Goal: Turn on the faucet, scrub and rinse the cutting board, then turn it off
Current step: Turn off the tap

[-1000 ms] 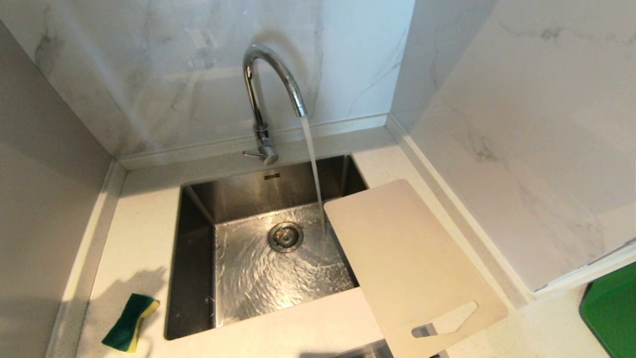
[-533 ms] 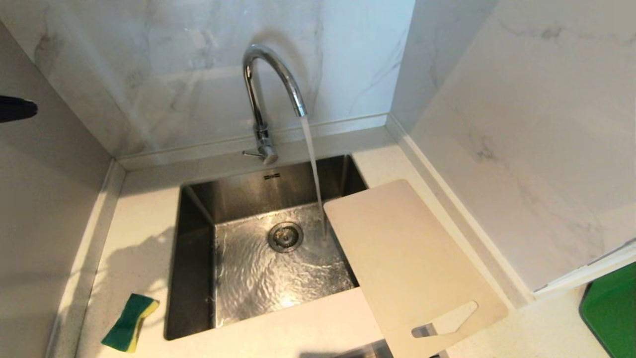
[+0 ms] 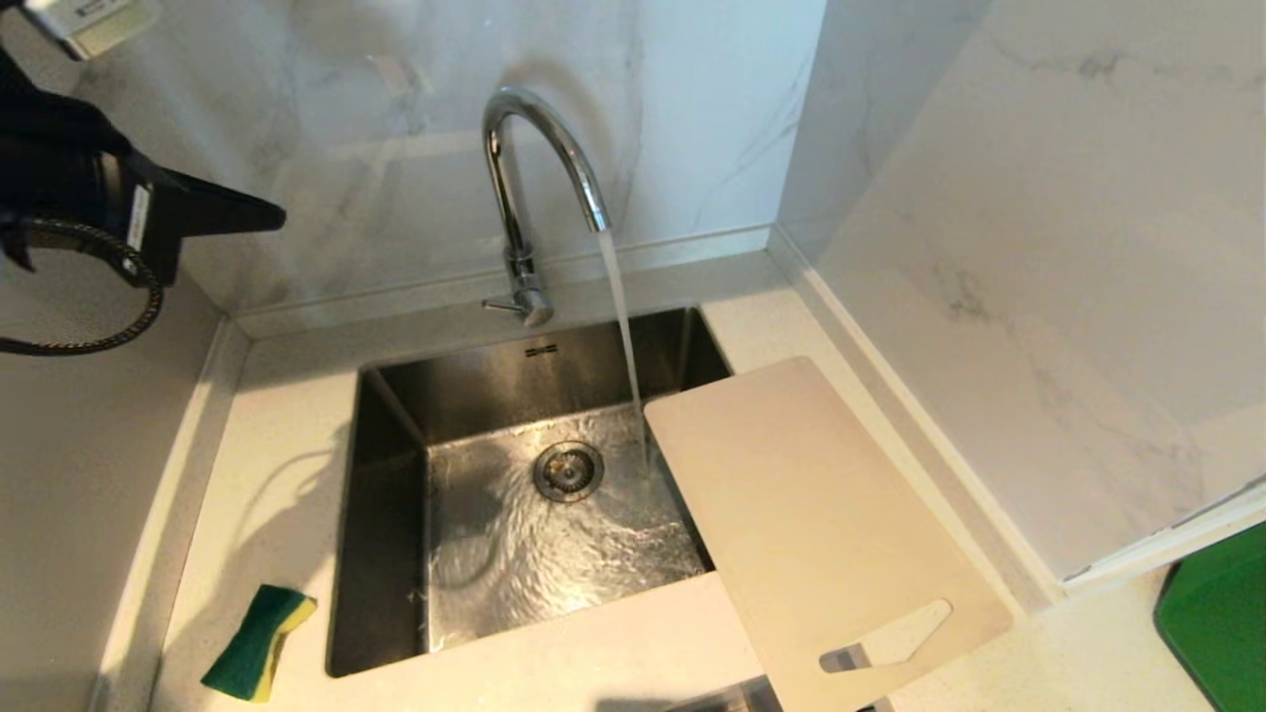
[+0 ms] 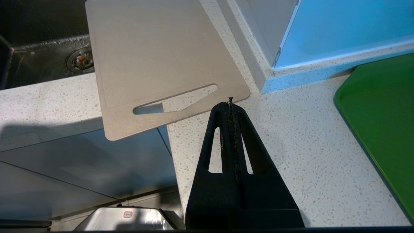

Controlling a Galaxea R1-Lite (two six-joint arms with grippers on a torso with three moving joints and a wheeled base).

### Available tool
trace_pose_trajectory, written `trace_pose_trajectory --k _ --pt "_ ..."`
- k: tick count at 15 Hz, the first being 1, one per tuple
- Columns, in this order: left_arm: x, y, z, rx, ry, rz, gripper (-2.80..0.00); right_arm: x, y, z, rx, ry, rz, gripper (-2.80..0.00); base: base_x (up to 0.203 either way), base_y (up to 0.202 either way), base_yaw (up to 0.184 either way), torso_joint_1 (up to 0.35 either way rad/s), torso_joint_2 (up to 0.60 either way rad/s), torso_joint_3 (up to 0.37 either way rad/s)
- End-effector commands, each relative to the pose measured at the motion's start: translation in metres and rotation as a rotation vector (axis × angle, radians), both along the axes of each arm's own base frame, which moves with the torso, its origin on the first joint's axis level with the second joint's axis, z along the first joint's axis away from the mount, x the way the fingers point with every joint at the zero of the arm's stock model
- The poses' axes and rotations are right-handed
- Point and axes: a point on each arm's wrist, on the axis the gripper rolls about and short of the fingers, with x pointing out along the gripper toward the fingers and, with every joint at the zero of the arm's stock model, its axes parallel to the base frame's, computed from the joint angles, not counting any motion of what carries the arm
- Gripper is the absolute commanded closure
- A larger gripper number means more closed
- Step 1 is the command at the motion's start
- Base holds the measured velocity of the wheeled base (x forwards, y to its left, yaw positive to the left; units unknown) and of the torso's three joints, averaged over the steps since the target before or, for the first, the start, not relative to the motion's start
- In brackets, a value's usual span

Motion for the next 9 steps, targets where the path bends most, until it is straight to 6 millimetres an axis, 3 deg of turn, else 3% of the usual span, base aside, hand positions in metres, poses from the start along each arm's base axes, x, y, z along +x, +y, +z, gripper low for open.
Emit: trace_pose_trajectory --k 1,4,7,9 --pt "0.032 -0.021 -0.016 0.027 0.061 0.013 0.0 0.0 0.0 0.0 0.0 0.001 0.001 0.0 0.0 0.0 0.0 0.0 0.0 0.0" --pt "0.063 -0.046 -0.032 0.039 0.091 0.095 0.0 0.0 0.0 0.0 0.0 0.001 0.001 0.0 0.0 0.0 0.0 0.0 0.0 0.0" --pt "0.089 -0.077 -0.054 -0.038 0.135 0.171 0.0 0.0 0.0 0.0 0.0 0.001 0.001 0.0 0.0 0.0 0.0 0.0 0.0 0.0" --pt "0.105 -0.092 -0.058 -0.109 0.144 0.218 0.0 0.0 0.0 0.0 0.0 0.001 0.001 0.0 0.0 0.0 0.0 0.0 0.0 0.0"
